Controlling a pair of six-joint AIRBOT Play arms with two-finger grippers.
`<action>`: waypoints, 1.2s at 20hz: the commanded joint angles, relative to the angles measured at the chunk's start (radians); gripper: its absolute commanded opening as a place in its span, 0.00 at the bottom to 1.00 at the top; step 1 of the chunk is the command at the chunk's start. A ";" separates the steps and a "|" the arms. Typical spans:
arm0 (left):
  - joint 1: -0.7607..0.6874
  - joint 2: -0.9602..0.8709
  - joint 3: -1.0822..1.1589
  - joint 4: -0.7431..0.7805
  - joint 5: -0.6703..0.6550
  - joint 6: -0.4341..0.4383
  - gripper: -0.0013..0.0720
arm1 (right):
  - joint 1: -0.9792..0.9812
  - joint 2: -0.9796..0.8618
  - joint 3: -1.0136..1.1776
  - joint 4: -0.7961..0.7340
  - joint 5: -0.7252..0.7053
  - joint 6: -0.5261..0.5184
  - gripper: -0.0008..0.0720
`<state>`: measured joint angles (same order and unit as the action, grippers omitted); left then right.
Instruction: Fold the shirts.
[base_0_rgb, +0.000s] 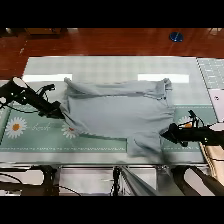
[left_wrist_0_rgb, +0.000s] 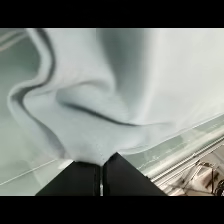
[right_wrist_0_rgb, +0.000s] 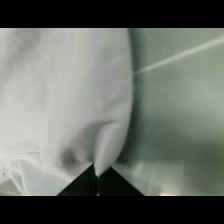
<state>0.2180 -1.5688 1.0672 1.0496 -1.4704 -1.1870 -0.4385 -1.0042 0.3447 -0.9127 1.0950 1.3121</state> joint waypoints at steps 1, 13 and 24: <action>0.024 0.125 0.092 -0.145 0.010 0.050 0.04 | 0.016 0.108 0.165 0.160 0.185 -0.053 0.04; 0.127 1.021 0.650 -0.393 0.512 0.024 0.04 | 0.016 0.352 1.549 -0.045 -0.067 0.214 0.04; 0.097 1.216 0.788 0.032 -0.117 -0.407 0.04 | 0.016 0.386 1.880 -0.327 0.673 0.300 0.04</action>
<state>0.3328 -0.3664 1.8172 1.0172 -1.3766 -1.4887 -0.4225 -0.6262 2.1807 -1.1282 1.5082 1.6207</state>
